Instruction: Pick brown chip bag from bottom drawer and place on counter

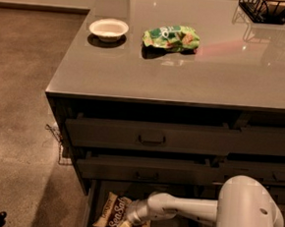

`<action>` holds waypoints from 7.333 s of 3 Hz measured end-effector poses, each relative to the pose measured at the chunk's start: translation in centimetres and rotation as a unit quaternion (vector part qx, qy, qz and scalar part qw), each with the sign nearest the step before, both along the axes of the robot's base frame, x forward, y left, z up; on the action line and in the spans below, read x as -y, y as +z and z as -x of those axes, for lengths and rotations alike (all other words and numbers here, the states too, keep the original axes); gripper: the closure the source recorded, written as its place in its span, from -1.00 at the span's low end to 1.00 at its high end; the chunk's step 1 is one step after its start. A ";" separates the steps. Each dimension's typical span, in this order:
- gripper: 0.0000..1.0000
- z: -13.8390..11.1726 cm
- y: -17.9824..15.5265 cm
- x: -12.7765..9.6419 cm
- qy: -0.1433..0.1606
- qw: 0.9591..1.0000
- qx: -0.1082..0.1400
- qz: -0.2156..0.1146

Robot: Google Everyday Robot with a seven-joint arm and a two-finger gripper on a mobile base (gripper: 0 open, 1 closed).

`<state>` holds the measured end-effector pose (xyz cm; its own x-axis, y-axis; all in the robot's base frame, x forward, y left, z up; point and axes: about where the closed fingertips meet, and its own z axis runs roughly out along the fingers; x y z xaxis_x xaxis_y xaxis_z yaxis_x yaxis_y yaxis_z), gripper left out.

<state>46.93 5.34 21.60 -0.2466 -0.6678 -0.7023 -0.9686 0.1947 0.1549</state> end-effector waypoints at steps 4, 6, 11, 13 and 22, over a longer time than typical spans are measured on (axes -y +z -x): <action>-1.00 -3.5 -1.5 1.8 -0.020 0.999 0.045 0.020; -0.64 -4.6 -5.3 1.6 -0.014 1.000 0.013 0.019; 1.00 -4.5 13.6 7.8 0.017 0.968 0.187 -0.165; 1.00 -4.1 19.7 10.1 0.010 0.949 0.257 -0.185; 1.00 -3.6 67.8 21.9 0.064 0.735 0.650 -0.185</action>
Offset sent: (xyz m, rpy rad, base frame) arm 0.0108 -0.0049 -0.0023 -0.0083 -0.0335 -0.0293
